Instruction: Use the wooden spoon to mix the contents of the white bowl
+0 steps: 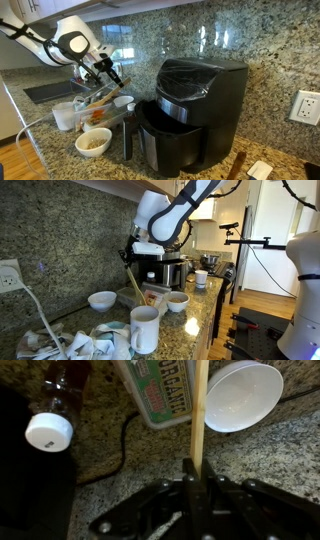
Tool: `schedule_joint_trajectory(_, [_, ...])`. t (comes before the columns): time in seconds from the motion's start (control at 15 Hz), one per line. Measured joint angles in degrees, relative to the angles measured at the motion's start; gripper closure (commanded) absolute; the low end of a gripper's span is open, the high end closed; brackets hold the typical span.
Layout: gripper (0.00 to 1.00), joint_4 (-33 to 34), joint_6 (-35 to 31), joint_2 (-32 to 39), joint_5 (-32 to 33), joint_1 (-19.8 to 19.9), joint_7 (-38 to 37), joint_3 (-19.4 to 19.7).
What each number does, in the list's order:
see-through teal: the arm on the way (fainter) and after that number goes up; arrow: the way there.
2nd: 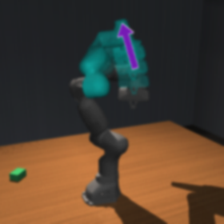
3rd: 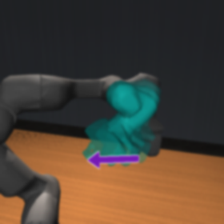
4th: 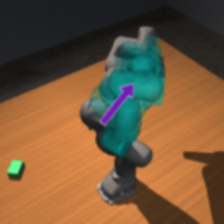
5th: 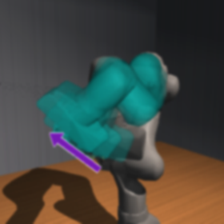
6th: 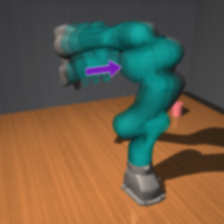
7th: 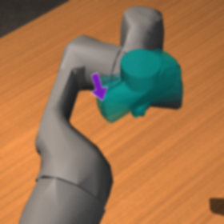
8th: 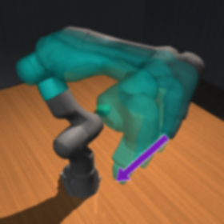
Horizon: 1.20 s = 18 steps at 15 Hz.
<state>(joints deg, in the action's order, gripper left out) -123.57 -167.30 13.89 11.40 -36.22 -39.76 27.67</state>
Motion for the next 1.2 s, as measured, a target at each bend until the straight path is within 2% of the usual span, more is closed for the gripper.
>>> schedule_joint_trajectory(0.4, [0.95, -2.8, 1.9, -4.4, 3.1, -1.5, 0.0, 1.4])
schedule_joint_trajectory(1.0, [0.95, -6.7, 7.1, -9.7, 3.6, -1.7, 0.1, 1.7])
schedule_joint_trajectory(1.07, [0.9, -7.1, 7.3, -10.2, 3.7, -1.7, 0.1, 1.8])
schedule_joint_trajectory(1.2, [0.9, -7.6, 7.5, -10.5, 3.7, -1.6, 0.1, 1.9])
